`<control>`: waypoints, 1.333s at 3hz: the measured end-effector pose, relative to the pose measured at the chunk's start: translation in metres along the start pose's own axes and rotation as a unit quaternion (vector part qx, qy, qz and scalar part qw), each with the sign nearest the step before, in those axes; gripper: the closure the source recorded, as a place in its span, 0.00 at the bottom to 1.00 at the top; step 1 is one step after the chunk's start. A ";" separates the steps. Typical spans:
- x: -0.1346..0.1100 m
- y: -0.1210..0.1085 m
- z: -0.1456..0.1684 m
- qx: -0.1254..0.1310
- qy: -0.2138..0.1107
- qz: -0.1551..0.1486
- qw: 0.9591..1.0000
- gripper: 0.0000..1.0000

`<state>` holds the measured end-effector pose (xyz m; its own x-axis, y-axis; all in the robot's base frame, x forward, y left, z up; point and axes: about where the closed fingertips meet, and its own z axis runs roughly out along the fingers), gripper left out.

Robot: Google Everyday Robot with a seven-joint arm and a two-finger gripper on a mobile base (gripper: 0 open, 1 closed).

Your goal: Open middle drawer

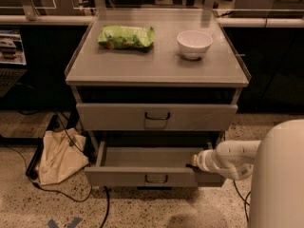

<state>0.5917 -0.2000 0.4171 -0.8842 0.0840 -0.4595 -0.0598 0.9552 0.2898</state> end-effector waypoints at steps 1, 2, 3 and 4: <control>0.023 -0.003 -0.006 -0.004 0.011 0.016 1.000 1.00; 0.023 -0.003 -0.006 -0.004 0.011 0.016 1.000 1.00; 0.041 -0.003 -0.017 -0.011 0.007 0.030 0.999 1.00; 0.045 -0.001 -0.060 -0.015 -0.063 0.013 0.998 1.00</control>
Offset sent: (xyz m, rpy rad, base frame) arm -0.1750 -0.0184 -0.0237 0.1474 0.1332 -0.1168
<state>0.5242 -0.2138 0.4466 -0.8202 0.1463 -0.5530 -0.0528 0.9432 0.3279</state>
